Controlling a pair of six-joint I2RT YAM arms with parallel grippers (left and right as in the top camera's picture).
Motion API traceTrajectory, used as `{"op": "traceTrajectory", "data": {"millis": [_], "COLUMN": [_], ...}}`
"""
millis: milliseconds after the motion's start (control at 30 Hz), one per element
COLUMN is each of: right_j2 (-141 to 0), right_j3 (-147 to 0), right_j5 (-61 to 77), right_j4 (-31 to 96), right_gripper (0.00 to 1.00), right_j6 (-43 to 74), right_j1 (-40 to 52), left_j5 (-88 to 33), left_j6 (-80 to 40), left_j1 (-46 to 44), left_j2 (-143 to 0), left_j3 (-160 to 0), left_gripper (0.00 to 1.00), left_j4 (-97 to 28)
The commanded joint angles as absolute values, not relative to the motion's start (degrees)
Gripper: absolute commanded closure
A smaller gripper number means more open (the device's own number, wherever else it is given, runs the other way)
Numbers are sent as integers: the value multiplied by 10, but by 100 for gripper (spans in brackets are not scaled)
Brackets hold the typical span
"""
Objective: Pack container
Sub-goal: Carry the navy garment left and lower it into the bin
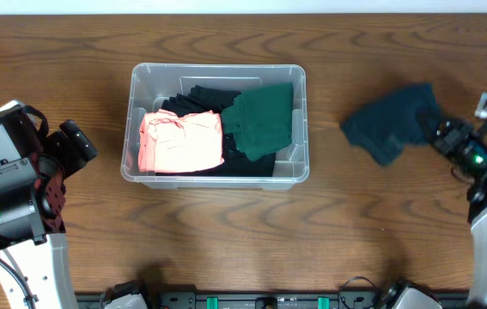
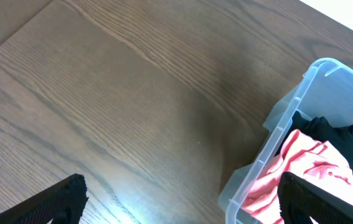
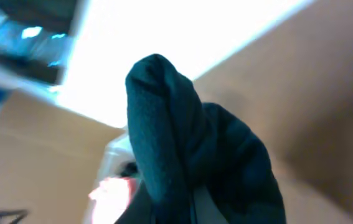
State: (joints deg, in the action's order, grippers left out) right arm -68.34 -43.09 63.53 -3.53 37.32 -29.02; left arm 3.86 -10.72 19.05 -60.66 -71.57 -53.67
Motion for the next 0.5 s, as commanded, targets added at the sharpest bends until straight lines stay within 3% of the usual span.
{"op": "traceTrajectory", "data": {"millis": [0, 200, 467], "right_j2": [-650, -650, -713], "right_j3": [-438, -438, -438], "right_j5": [682, 550, 195], "right_j4": [-99, -222, -302], "right_gripper": [99, 99, 99], "right_j6": [567, 668, 677], "right_j1": [-230, -71, 177], "left_j5": [46, 46, 46], "left_j6": [-112, -113, -113], "left_j1": [193, 193, 193], "left_j2": [-606, -606, -606], "left_j3": [-715, -715, -715], "left_gripper": [2, 2, 2], "left_j4": [-538, -538, -538]}}
